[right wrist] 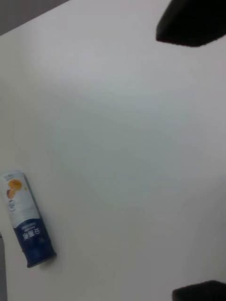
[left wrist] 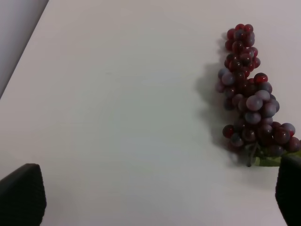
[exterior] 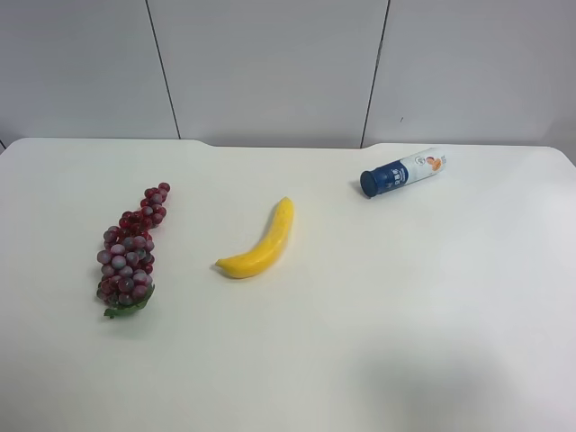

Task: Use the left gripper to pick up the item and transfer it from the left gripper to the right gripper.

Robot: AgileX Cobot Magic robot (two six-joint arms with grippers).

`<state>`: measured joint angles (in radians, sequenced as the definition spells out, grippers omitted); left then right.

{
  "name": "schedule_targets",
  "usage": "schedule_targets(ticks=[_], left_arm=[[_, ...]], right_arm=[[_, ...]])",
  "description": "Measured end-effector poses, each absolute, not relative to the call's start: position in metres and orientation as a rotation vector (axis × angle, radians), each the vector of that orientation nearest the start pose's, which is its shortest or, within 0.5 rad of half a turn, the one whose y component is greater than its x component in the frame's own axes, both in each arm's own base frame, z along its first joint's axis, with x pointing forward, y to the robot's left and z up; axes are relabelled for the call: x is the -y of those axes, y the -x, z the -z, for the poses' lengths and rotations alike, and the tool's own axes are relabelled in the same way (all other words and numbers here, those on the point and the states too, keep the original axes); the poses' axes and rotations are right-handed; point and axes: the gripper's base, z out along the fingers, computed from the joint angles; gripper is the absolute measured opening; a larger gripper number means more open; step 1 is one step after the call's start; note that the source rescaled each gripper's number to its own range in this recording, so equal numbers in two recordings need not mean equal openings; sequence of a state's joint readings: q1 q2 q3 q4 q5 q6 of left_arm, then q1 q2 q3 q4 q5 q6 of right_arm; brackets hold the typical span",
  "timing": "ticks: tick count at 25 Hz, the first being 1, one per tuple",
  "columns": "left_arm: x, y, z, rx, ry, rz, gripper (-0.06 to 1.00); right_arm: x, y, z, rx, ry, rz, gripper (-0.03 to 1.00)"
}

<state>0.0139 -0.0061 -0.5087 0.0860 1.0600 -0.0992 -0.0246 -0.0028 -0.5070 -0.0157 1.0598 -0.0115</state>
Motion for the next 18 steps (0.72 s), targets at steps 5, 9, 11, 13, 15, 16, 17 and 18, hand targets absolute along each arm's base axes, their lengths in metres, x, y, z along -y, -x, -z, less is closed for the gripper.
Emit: schedule_targets(ticks=[5, 9, 11, 13, 15, 16, 17, 18], left_arm=[[-0.007, 0.007, -0.28, -2.023, 0.119, -0.049, 1.0], [-0.007, 0.007, -0.28, -2.023, 0.119, -0.049, 1.0], [-0.007, 0.007, -0.28, -2.023, 0.118, -0.049, 1.0], [-0.007, 0.005, -0.28, -2.034, 0.118, -0.05, 1.0], [-0.007, 0.0, -0.284, -2.069, 0.119, -0.049, 1.0], [-0.006, -0.005, -0.288, -2.089, 0.117, -0.046, 1.0], [-0.006, -0.009, -0.293, -2.109, 0.112, -0.043, 1.0], [-0.006, -0.015, -0.299, -2.135, 0.103, -0.042, 1.0]], right_arm=[[0.001, 0.006, -0.279, -2.034, -0.014, 0.041, 1.0], [0.001, 0.006, -0.279, -2.034, -0.014, 0.041, 1.0], [0.001, 0.006, -0.279, -2.034, -0.014, 0.041, 1.0], [0.001, 0.006, -0.279, -2.034, -0.014, 0.041, 1.0], [0.001, 0.006, -0.279, -2.034, -0.014, 0.041, 1.0], [0.001, 0.006, -0.279, -2.034, -0.014, 0.041, 1.0], [0.001, 0.006, -0.279, -2.034, -0.014, 0.041, 1.0], [0.001, 0.006, -0.279, -2.034, -0.014, 0.041, 1.0]])
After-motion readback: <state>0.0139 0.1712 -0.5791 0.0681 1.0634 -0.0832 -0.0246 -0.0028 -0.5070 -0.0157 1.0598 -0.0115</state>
